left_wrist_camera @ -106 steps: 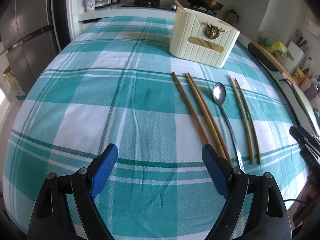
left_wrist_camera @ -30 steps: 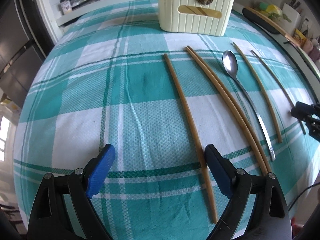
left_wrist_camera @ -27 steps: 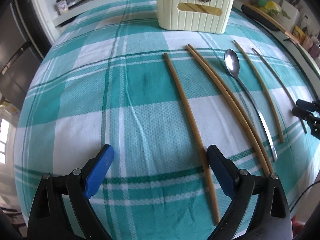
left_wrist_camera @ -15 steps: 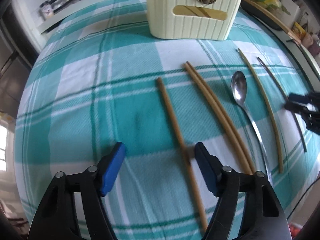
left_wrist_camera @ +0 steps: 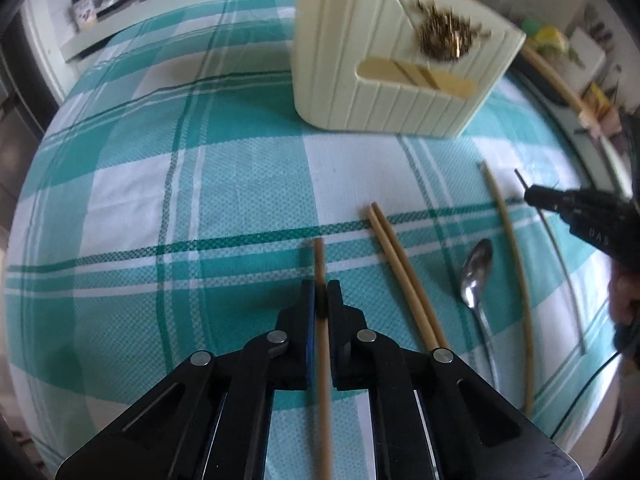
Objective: Organize utensils
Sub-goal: 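Lift both held chopsticks upright and carry them over the cream holder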
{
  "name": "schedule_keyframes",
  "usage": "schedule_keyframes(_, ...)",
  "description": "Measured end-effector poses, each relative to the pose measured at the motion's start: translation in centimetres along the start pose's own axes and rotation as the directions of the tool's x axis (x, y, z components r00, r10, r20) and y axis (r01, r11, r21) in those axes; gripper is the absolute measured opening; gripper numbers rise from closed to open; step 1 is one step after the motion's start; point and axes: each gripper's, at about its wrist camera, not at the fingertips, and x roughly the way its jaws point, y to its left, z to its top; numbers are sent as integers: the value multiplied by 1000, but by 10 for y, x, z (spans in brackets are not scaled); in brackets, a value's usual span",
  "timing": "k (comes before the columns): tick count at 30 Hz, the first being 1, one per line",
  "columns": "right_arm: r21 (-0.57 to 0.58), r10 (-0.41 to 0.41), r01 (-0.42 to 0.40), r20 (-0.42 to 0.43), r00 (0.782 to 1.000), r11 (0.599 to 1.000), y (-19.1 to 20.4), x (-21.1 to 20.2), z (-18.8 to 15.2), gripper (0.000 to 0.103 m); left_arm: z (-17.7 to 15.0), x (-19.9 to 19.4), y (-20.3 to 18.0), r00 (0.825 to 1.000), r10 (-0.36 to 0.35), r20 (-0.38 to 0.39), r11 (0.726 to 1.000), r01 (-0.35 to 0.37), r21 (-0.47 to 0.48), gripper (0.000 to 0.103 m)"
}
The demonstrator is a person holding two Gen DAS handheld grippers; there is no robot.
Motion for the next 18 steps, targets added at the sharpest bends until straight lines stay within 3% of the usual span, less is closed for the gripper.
schedule_keyframes(3,38,56,-59,86,995,998,-4,-34,-3,6,-3,-28,6,996,-30,81,999,31,-18,4)
schedule_keyframes(8,35,90,-100,206,974,994,-3,-97,-12,6,-11,-90,7,975,-69,210,998,70,5,4)
schedule_keyframes(18,-60,88,-69,431,898,996,21,-212,-46,6,-36,-193,-4,906,-130,403,991,105,83,4)
